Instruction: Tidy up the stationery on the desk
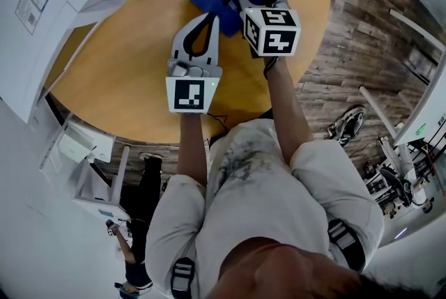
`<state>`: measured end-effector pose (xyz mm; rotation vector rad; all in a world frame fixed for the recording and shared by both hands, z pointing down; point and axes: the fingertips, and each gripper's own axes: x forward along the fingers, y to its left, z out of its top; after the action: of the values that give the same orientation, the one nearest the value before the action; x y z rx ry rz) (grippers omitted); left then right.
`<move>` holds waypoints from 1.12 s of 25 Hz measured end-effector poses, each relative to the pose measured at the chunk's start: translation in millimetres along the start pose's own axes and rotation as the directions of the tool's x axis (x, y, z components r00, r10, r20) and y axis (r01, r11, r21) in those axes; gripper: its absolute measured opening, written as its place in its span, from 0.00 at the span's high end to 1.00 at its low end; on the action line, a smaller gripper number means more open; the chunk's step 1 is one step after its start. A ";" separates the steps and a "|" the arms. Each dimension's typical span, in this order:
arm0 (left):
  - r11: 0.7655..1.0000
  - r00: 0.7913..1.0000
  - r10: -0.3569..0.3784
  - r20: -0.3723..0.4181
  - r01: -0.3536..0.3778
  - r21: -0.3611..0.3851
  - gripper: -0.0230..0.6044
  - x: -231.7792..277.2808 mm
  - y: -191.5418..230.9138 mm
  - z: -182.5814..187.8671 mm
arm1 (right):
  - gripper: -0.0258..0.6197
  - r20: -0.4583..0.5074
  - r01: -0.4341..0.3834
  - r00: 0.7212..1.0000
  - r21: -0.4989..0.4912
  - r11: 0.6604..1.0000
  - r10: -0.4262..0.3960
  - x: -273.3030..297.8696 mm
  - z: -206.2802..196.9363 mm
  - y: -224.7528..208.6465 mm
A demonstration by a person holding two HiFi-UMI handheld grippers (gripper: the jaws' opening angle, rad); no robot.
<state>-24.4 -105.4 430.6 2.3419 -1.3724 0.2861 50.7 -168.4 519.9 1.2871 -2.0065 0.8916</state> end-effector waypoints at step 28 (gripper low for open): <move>1.000 1.000 0.012 -0.005 -0.012 -0.015 0.94 -0.9 2.8 -6.0 | 0.63 -0.056 -0.021 0.998 -0.138 0.990 0.013 4.3 2.8 8.1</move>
<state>-27.1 -103.2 436.4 2.3197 -1.3826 0.2838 41.3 -170.4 519.7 1.1580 -2.0014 0.7725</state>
